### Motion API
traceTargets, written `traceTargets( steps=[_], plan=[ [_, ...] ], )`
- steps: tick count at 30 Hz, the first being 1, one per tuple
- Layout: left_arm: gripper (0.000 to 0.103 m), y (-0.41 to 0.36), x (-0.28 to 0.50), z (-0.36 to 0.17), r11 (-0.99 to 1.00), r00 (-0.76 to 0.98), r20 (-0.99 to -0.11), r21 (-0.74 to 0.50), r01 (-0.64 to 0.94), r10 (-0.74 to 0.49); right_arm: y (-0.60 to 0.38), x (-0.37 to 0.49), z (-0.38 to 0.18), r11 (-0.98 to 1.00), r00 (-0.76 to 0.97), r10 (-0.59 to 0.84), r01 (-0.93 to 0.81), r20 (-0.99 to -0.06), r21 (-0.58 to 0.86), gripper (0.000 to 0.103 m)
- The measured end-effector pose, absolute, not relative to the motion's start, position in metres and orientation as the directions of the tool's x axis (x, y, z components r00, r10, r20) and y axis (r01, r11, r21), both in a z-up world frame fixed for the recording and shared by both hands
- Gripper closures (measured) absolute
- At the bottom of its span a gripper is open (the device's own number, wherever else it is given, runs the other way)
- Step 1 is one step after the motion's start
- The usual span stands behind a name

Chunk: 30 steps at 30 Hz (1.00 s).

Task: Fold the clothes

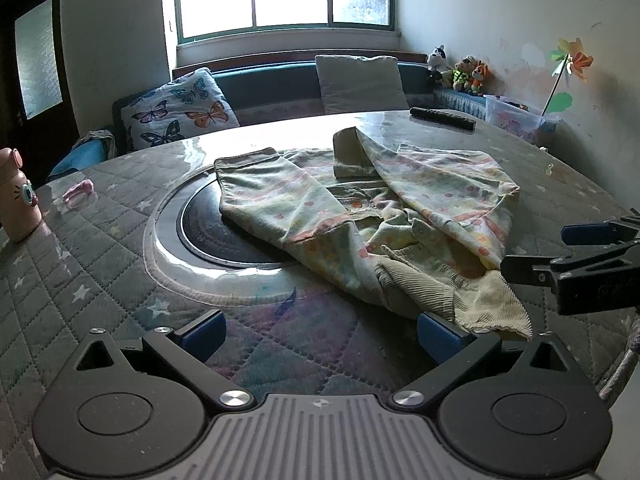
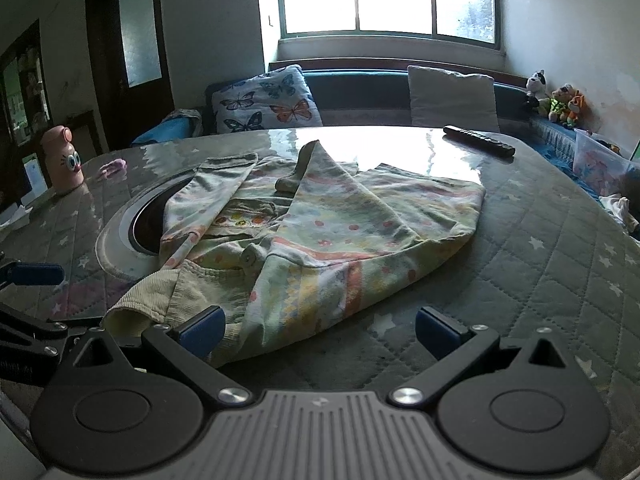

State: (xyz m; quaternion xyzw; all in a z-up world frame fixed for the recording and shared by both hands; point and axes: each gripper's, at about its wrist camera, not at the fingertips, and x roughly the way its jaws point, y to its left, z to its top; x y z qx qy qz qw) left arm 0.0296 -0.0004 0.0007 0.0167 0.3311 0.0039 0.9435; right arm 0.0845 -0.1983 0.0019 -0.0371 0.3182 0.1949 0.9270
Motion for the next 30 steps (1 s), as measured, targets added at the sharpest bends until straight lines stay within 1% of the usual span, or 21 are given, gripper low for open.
traceTargets(
  steps=[19,30],
  plan=[
    [0.0,-0.007,0.019,0.0,1.0,0.784,-0.621,0.025,0.017,0.003,-0.186,0.077,-0.023,0.911,0.683,0.314,-0.412,-0.66,0.007,0.001],
    [0.0,-0.009,0.02,0.001,0.999,0.786,-0.618,0.023,0.023,-0.004,-0.187,0.074,-0.027,0.908,0.695,0.308,-0.418,-0.65,-0.016,0.0]
  ],
)
